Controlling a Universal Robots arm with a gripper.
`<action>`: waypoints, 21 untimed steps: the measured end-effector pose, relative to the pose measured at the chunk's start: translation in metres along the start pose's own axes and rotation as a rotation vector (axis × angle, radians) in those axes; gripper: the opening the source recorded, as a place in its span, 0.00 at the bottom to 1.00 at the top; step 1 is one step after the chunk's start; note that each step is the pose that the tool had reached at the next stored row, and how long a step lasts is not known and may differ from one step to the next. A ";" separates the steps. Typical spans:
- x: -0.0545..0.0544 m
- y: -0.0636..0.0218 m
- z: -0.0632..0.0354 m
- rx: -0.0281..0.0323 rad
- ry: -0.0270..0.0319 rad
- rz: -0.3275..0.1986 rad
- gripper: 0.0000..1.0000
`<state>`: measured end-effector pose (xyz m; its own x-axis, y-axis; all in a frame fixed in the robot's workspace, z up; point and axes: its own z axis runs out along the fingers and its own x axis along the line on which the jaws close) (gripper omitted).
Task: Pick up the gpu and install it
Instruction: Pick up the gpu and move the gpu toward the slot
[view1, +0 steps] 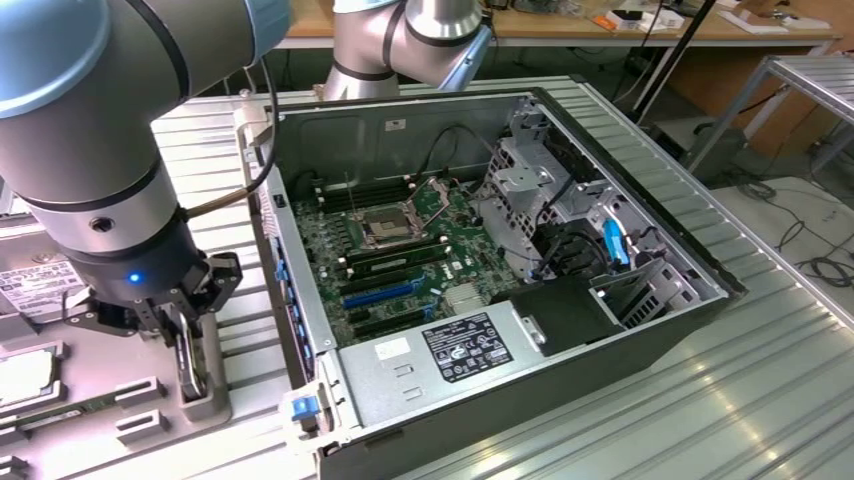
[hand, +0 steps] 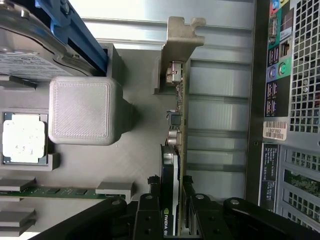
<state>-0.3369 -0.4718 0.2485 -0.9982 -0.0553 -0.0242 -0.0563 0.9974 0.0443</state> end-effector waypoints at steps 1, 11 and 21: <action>0.000 0.0001 -0.0016 0.0000 0.0002 0.000 0.27; 0.000 0.0007 -0.0170 -0.0004 0.0014 0.000 0.27; -0.001 0.0011 -0.0260 -0.0043 0.0015 0.001 0.27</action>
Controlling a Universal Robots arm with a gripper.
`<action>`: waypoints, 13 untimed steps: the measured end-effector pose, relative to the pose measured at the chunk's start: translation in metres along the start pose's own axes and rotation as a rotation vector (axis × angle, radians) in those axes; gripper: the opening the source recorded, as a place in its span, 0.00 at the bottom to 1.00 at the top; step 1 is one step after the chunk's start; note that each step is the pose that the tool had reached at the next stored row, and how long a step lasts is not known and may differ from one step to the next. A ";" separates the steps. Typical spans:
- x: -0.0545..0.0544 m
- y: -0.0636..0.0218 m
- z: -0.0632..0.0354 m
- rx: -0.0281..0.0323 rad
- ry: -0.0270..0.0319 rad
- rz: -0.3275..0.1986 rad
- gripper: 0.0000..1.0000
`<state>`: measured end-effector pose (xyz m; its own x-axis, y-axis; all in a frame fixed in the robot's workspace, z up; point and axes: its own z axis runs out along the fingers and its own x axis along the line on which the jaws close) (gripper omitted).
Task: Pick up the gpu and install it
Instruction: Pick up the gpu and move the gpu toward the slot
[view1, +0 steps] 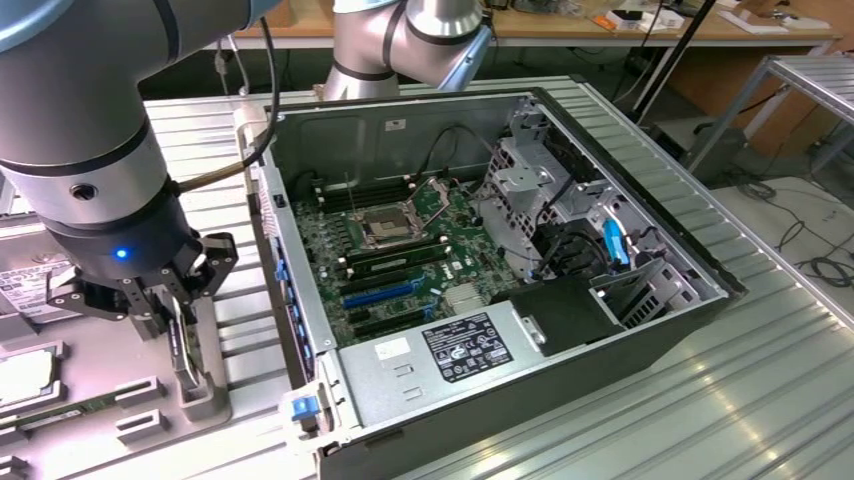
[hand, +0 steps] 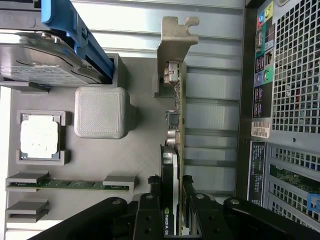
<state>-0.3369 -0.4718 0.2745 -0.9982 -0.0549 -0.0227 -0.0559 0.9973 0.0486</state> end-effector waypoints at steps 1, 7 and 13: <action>0.000 0.0000 0.0000 0.0000 0.0000 0.000 0.27; 0.000 0.0000 0.0000 0.0000 0.0000 0.000 0.27; 0.000 0.0000 0.0000 0.0000 -0.0001 0.000 0.27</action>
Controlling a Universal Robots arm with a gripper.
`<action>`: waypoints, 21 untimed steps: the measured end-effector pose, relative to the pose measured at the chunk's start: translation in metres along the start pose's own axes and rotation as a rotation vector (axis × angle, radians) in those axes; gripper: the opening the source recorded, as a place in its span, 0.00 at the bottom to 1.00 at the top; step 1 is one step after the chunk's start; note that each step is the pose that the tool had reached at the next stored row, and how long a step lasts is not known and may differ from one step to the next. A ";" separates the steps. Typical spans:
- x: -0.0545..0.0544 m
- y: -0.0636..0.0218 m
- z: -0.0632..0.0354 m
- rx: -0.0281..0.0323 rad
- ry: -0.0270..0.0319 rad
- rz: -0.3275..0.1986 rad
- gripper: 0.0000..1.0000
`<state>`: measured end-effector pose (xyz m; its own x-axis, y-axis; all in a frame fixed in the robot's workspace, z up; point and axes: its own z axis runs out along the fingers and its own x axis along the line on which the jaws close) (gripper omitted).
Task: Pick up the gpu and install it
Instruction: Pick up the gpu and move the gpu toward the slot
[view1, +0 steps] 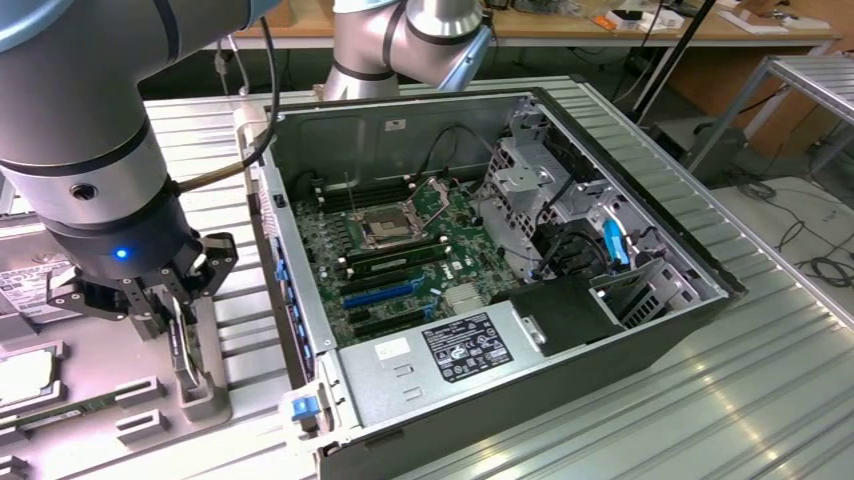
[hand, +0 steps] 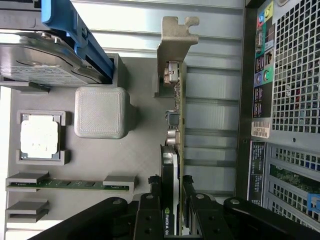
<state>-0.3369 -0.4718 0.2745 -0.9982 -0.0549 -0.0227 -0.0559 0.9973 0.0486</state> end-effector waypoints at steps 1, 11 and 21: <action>0.000 0.0000 0.0000 0.0001 0.0001 0.000 0.27; 0.000 0.0008 -0.0164 -0.0037 0.0013 0.000 0.27; 0.000 0.0011 -0.0222 -0.0070 0.0012 0.000 0.27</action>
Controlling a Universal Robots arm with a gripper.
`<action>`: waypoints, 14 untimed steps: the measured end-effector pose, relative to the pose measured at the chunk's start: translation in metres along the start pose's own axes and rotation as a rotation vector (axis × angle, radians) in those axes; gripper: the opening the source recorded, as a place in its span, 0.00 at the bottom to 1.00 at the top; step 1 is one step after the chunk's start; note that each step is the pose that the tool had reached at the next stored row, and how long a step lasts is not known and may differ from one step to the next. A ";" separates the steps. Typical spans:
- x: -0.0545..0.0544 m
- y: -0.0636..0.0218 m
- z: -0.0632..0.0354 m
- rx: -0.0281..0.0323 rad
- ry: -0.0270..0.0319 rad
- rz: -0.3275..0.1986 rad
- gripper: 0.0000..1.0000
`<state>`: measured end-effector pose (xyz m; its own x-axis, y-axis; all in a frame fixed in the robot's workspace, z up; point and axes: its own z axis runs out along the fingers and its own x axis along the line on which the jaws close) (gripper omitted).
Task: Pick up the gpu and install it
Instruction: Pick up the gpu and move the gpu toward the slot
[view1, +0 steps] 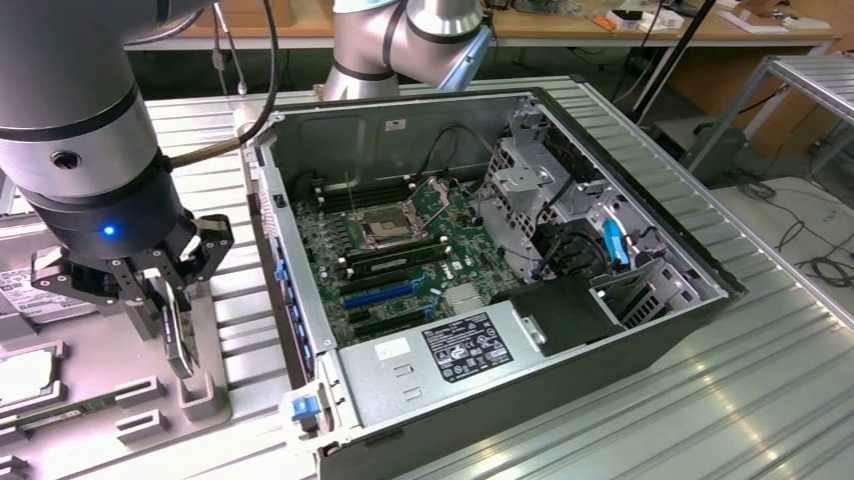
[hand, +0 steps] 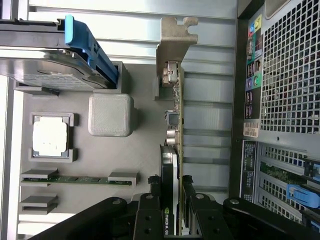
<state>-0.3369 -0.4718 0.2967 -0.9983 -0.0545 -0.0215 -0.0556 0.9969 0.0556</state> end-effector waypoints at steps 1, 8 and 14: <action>0.000 0.0000 -0.0010 0.0002 0.0002 0.000 0.27; 0.000 0.0002 -0.0028 0.0000 0.0000 0.000 0.27; 0.000 0.0003 -0.0058 0.0000 0.0000 0.000 0.27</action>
<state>-0.3369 -0.4718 0.3025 -0.9983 -0.0545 -0.0215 -0.0556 0.9969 0.0556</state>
